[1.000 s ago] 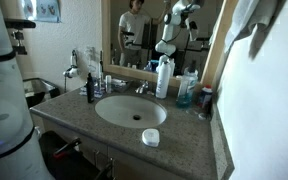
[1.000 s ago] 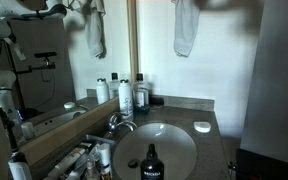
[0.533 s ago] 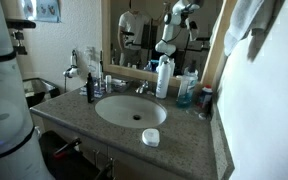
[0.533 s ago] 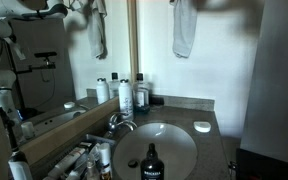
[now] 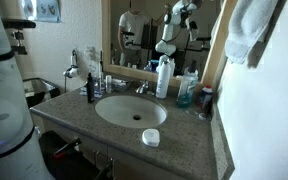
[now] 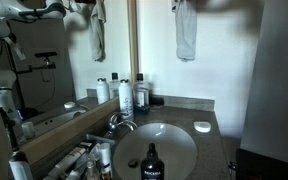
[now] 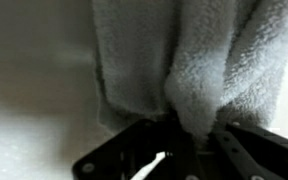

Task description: Hang the towel on the wall

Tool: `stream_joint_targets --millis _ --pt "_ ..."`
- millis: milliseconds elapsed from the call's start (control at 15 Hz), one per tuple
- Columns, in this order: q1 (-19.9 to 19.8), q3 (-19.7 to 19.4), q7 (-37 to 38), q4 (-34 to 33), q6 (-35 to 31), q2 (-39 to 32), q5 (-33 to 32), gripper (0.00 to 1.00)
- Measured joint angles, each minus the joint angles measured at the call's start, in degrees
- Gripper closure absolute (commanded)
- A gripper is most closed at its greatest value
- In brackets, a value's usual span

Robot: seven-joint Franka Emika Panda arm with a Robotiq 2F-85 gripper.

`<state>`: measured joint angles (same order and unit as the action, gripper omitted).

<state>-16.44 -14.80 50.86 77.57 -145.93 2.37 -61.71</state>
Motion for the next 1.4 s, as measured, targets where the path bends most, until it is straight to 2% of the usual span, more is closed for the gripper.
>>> stream_joint_targets --millis 400,467,533,600,733,1133,1200,1400 --pt "-0.01 -0.51 -9.39 1.89 0.0 1.33 7.91 0.93" --pt "-0.01 -0.59 -10.62 1.95 0.01 1.41 9.07 0.9" --pt "-0.01 -0.67 -11.85 2.0 0.02 1.49 10.21 0.64" --pt "-0.01 -0.75 -12.84 2.06 0.03 1.56 11.21 0.63" --pt "-0.03 -0.94 -13.77 2.19 0.1 1.68 12.64 0.5" --pt "-0.15 -1.58 -13.75 3.78 0.16 1.58 14.05 0.05" --pt "-0.33 -1.88 -13.73 4.22 0.18 1.54 14.05 0.0" --pt "-0.4 -2.69 -13.69 5.03 0.24 1.54 14.06 0.0"
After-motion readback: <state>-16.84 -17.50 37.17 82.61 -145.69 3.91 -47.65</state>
